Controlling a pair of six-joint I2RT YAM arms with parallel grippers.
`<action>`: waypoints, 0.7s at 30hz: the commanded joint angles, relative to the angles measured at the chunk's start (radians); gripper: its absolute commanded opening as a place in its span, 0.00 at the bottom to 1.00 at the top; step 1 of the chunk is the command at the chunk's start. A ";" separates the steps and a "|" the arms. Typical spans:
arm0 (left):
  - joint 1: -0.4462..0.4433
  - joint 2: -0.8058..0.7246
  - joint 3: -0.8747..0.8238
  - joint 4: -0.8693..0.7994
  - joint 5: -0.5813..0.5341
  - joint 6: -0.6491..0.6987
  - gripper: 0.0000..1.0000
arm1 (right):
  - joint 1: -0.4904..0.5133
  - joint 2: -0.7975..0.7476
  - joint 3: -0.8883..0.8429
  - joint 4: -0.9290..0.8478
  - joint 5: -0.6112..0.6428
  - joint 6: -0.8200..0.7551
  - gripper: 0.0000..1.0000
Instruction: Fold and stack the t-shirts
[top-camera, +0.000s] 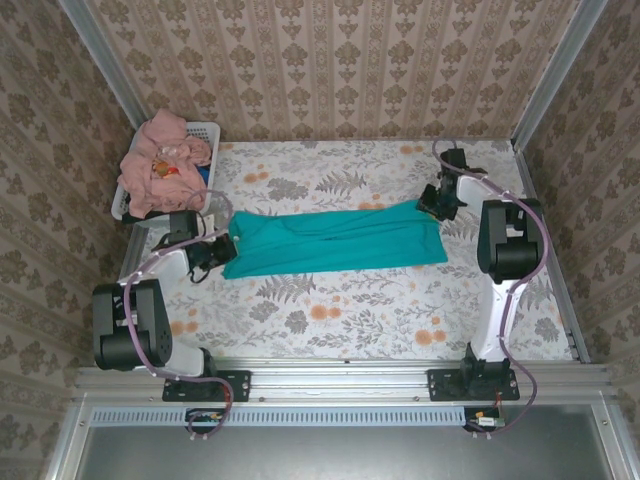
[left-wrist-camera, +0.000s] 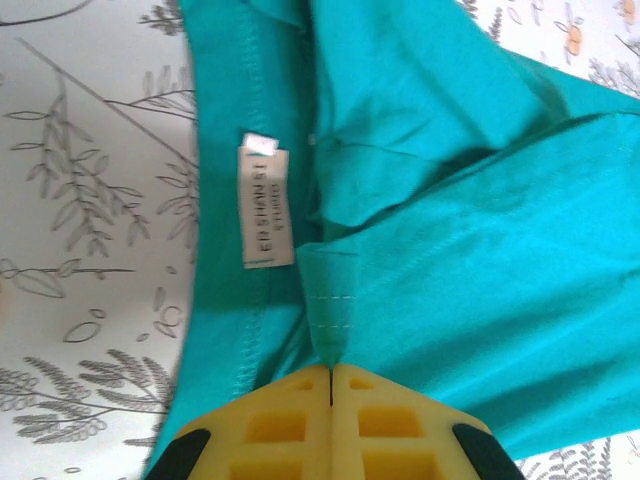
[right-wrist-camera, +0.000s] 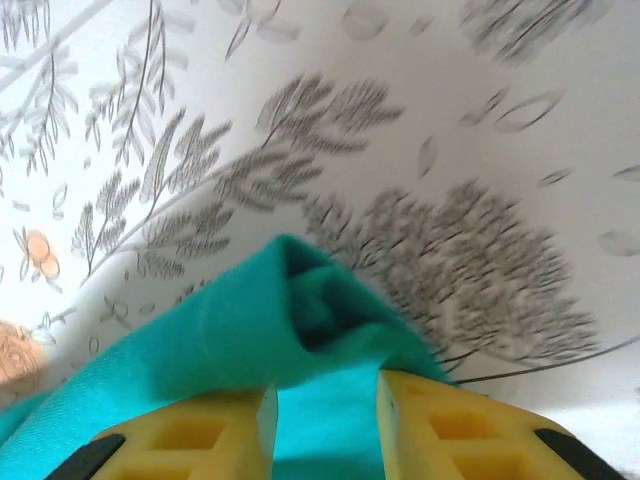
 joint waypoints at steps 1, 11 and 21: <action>-0.054 -0.074 -0.015 0.007 0.010 0.051 0.00 | 0.041 -0.065 -0.004 -0.054 0.038 0.027 0.34; -0.140 -0.242 -0.078 -0.021 0.020 0.065 0.24 | 0.165 0.028 0.136 -0.063 0.098 0.026 0.37; -0.168 -0.024 0.149 -0.018 0.032 0.096 0.44 | 0.038 0.147 0.182 -0.066 0.063 0.061 0.40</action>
